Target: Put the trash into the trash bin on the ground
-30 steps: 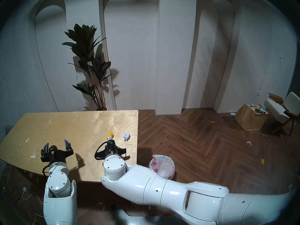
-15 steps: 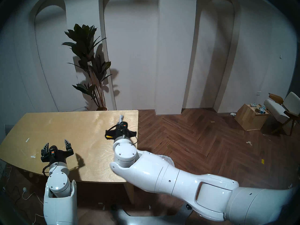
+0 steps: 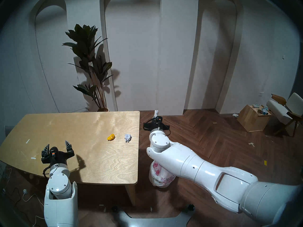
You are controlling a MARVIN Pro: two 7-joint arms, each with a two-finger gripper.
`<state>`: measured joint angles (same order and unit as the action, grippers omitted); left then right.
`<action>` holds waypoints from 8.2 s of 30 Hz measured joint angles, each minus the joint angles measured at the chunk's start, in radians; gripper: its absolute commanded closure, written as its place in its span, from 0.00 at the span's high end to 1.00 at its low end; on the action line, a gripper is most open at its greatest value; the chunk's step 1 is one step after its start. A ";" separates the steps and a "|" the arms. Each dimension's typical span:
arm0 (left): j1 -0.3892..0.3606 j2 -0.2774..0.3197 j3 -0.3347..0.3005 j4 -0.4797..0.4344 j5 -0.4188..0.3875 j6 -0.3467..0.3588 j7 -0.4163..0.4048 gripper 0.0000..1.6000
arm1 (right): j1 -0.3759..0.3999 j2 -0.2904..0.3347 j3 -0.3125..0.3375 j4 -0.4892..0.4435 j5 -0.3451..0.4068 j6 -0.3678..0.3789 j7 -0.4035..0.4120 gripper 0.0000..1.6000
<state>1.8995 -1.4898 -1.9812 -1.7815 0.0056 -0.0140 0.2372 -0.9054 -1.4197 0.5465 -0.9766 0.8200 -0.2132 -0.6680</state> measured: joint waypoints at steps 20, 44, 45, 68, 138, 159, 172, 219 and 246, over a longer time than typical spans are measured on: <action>-0.002 0.000 0.000 0.004 0.001 0.000 -0.001 1.00 | 0.063 -0.010 -0.009 0.402 0.083 -0.008 0.291 0.00; -0.004 0.000 -0.001 0.010 0.003 0.000 -0.002 1.00 | 0.116 -0.135 -0.033 0.625 0.124 0.037 0.402 0.00; -0.004 0.000 -0.001 0.010 0.003 0.000 -0.002 1.00 | 0.119 -0.138 -0.033 0.631 0.125 0.038 0.405 0.00; -0.006 0.000 -0.001 0.013 0.004 0.000 -0.003 1.00 | 0.158 -0.187 -0.044 0.742 0.140 0.039 0.467 0.00; -0.010 -0.001 -0.003 0.014 0.008 0.000 -0.006 1.00 | 0.234 -0.010 0.041 0.757 0.173 -0.304 0.647 1.00; -0.010 -0.001 -0.004 0.025 0.009 0.000 -0.006 1.00 | 0.149 0.090 0.083 0.718 0.208 -0.434 0.717 1.00; -0.011 -0.001 -0.004 0.034 0.010 0.000 -0.007 1.00 | 0.128 0.134 0.106 0.684 0.230 -0.485 0.757 1.00; -0.019 0.000 -0.005 0.047 0.013 0.000 -0.008 1.00 | -0.069 0.324 0.170 0.573 0.299 -0.597 0.911 1.00; -0.049 -0.012 0.165 0.017 0.027 0.000 -0.081 1.00 | -0.202 0.416 0.189 0.451 0.341 -0.640 1.018 1.00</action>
<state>1.8504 -1.5013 -1.8157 -1.7648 0.0322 -0.0145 0.1560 -1.1073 -1.0039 0.7353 -0.5261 1.1606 -0.8534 0.3500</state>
